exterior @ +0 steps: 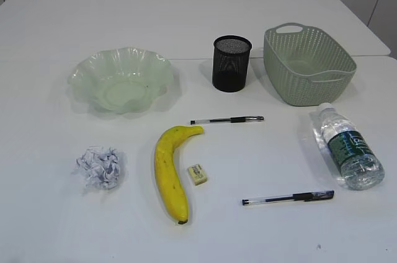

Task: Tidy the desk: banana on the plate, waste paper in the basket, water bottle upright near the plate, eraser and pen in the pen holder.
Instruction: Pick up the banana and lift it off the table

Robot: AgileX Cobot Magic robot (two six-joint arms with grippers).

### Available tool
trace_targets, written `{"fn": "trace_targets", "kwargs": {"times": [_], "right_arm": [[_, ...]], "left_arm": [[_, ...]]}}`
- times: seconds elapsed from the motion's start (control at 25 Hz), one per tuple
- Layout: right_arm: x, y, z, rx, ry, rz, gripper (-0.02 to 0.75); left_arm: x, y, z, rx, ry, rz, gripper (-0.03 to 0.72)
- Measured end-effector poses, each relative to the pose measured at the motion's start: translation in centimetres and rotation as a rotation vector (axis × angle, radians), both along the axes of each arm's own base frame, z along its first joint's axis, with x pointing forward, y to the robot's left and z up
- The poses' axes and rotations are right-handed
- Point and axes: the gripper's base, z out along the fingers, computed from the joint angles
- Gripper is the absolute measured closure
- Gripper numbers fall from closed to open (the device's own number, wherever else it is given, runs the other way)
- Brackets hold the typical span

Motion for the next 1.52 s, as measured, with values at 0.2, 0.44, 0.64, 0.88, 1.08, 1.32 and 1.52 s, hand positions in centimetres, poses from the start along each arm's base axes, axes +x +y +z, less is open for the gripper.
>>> {"fn": "trace_targets", "kwargs": {"times": [0.2, 0.44, 0.64, 0.88, 1.08, 1.32, 1.52], "right_arm": [[0.00, 0.00, 0.00, 0.000, 0.000, 0.000, 0.400], [0.00, 0.00, 0.00, 0.000, 0.000, 0.000, 0.400], [0.00, 0.00, 0.00, 0.000, 0.000, 0.000, 0.400], [0.00, 0.00, 0.00, 0.000, 0.000, 0.000, 0.400], [0.00, 0.00, 0.00, 0.000, 0.000, 0.000, 0.400], [0.00, 0.00, 0.00, 0.000, 0.000, 0.000, 0.400], [0.00, 0.02, 0.00, 0.002, 0.000, 0.001, 0.400]], "left_arm": [[0.00, 0.00, 0.00, 0.000, 0.000, 0.000, 0.174], [0.00, 0.00, 0.00, 0.000, 0.000, 0.000, 0.178], [0.00, 0.00, 0.00, 0.000, 0.000, 0.000, 0.187], [0.00, 0.00, 0.00, 0.000, 0.000, 0.000, 0.188], [0.00, 0.00, 0.00, 0.000, 0.000, 0.000, 0.190], [0.00, -0.03, 0.00, -0.003, 0.000, -0.002, 0.206], [0.00, -0.03, 0.00, -0.003, 0.000, -0.002, 0.208]]}}
